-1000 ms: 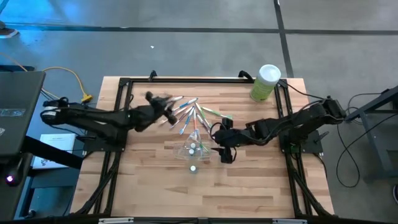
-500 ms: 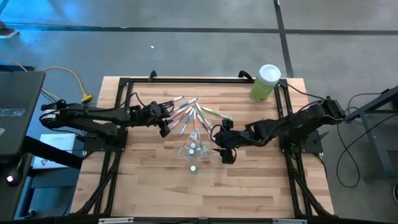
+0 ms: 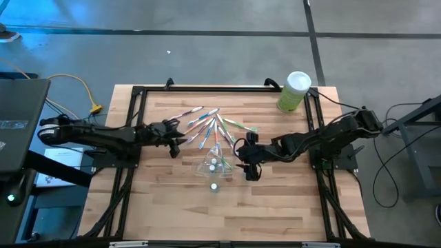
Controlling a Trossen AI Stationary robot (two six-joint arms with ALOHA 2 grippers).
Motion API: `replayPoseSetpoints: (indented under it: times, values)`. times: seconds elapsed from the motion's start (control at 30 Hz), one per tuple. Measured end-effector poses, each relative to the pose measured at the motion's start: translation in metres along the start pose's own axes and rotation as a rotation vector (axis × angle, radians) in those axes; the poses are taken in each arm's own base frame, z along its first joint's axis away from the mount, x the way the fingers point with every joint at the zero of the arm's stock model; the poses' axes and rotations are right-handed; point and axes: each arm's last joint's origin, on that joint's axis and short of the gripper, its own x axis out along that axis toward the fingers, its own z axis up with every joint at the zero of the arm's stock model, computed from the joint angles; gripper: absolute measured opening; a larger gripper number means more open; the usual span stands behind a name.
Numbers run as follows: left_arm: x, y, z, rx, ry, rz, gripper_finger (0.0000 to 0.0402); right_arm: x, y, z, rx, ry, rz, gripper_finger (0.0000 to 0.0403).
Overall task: Pick & Place toothbrushing station
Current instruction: Put the orange toothbrush into the transparent organizer
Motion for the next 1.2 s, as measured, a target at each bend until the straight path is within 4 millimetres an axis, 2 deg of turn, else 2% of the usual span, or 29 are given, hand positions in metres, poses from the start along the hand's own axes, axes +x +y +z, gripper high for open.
replayPoseSetpoints:
  times: [0.13, 0.3, 0.47, 0.83, 1.2]
  values:
    - [-0.001, 0.005, -0.016, -0.004, -0.047, 0.023, 0.0126, 0.000, 0.000, 0.000, 0.001, -0.001, -0.001, 0.0256]
    - [-0.004, 0.008, -0.021, 0.064, -0.121, 0.047, 0.0126, 0.000, -0.002, 0.004, 0.014, -0.035, 0.000, 0.0256]
    - [-0.002, 0.009, -0.025, 0.094, -0.091, 0.066, 0.0126, 0.000, -0.001, 0.006, 0.015, -0.055, 0.004, 0.0256]
    - [0.010, 0.015, -0.044, 0.030, 0.044, 0.167, 0.0126, 0.000, -0.001, 0.008, 0.020, -0.072, 0.007, 0.0256]
    - [0.025, 0.017, -0.048, 0.023, 0.008, 0.186, 0.0126, 0.000, -0.001, 0.008, 0.020, -0.072, 0.007, 0.0256]
